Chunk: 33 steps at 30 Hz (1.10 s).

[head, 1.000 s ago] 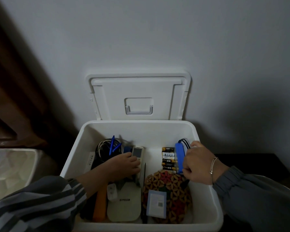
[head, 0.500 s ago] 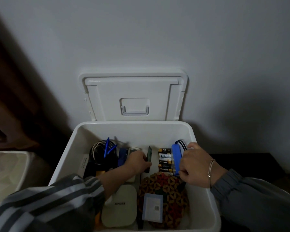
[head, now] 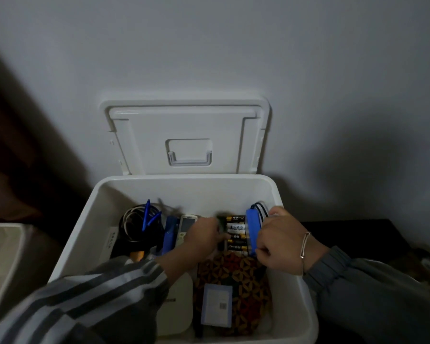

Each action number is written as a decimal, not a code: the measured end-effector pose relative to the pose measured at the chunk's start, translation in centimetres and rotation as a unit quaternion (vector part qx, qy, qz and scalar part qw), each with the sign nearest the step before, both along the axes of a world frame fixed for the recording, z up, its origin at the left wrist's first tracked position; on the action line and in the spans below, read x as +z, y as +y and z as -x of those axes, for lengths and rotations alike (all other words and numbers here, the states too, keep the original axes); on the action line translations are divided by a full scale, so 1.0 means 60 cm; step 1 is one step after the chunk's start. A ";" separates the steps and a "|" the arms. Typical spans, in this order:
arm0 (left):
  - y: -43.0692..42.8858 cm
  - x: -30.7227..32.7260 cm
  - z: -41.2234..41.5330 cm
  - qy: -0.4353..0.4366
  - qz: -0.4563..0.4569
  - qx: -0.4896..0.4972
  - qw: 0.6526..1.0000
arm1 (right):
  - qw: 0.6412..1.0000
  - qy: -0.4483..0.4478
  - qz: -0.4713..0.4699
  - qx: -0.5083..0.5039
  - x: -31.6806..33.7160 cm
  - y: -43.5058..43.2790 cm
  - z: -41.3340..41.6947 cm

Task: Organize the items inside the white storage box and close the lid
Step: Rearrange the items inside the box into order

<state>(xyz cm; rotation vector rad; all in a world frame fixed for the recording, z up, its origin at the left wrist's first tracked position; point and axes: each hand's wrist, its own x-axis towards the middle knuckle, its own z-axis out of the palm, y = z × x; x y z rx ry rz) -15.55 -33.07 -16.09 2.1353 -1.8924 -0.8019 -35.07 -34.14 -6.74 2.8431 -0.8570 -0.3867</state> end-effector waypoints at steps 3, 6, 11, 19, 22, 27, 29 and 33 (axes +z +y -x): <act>0.045 0.045 -0.015 0.084 -0.078 -0.180 0.977 | 1.000 0.023 0.007 -0.001 0.000 0.002 -0.004; 0.102 0.059 -0.023 0.054 -0.150 -0.318 0.934 | 1.000 0.023 -0.002 -0.006 0.002 0.002 -0.004; 0.151 0.026 -0.004 -0.167 -0.068 -0.386 0.905 | 1.000 0.024 -0.008 -0.006 0.003 0.003 -0.005; 0.147 0.095 -0.050 -0.040 0.008 -0.209 0.977 | 0.992 -0.048 -0.078 -0.092 0.014 0.008 -0.032; 0.152 0.136 -0.114 -0.033 0.081 -0.081 0.993 | 0.971 -0.129 -0.147 -0.137 0.001 0.011 -0.098; 0.194 0.154 -0.172 -0.030 0.132 0.049 0.990 | 0.939 -0.028 -0.236 -0.248 -0.065 -0.016 -0.203; 0.211 0.151 -0.177 -0.028 0.151 0.057 0.986 | 0.919 0.017 -0.268 -0.287 -0.096 -0.023 -0.222; 0.231 0.142 -0.184 0.001 0.170 0.077 0.983 | 0.863 0.004 -0.347 -0.368 -0.138 -0.026 -0.247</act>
